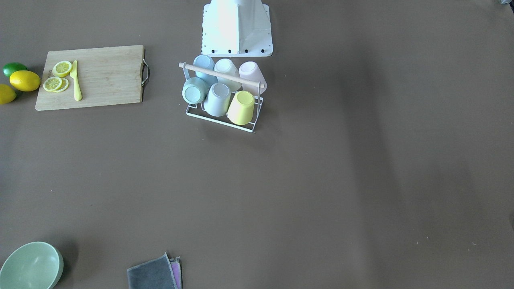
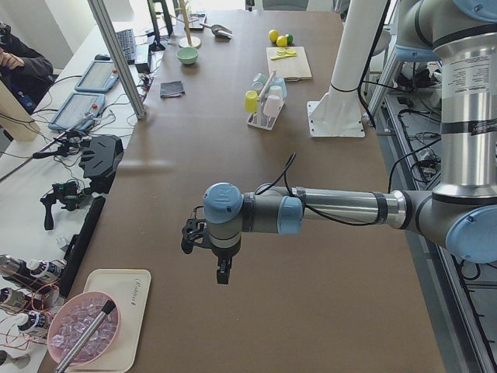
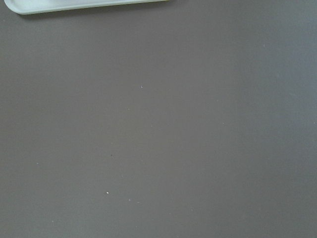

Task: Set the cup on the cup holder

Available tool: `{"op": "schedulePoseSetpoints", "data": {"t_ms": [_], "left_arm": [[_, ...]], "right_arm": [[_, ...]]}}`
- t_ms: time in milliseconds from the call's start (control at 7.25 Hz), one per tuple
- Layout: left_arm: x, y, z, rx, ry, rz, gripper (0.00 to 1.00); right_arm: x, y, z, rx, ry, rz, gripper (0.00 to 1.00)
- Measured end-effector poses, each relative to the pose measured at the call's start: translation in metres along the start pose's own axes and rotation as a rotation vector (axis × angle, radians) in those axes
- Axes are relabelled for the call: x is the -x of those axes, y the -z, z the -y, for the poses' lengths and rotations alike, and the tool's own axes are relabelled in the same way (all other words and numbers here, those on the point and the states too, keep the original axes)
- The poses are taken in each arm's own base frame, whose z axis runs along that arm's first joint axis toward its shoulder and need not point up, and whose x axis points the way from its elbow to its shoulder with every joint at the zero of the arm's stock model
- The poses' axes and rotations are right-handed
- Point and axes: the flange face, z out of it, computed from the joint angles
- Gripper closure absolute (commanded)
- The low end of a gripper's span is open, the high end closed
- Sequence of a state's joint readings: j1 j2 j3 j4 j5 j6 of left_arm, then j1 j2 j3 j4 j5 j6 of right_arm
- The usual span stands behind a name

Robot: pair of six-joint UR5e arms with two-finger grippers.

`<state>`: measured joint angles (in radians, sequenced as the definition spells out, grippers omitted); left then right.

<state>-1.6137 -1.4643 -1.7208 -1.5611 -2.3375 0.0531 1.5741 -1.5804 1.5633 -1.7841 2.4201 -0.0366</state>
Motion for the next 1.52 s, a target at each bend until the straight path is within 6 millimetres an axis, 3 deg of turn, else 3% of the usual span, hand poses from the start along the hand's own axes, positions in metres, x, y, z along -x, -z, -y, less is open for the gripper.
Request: {"op": "schedulePoseSetpoints", "data": {"t_ms": [276, 1517], "left_arm": [[0.001, -0.001, 0.000, 0.003, 0.002, 0.000, 0.02], [0.014, -0.014, 0.002, -0.025, -0.025, 0.002, 0.01]], "right_arm": [[0.010, 0.010, 0.012, -0.006, 0.034, -0.027, 0.00], [0.028, 0.032, 0.027, -0.054, 0.089, -0.109, 0.00]]}}
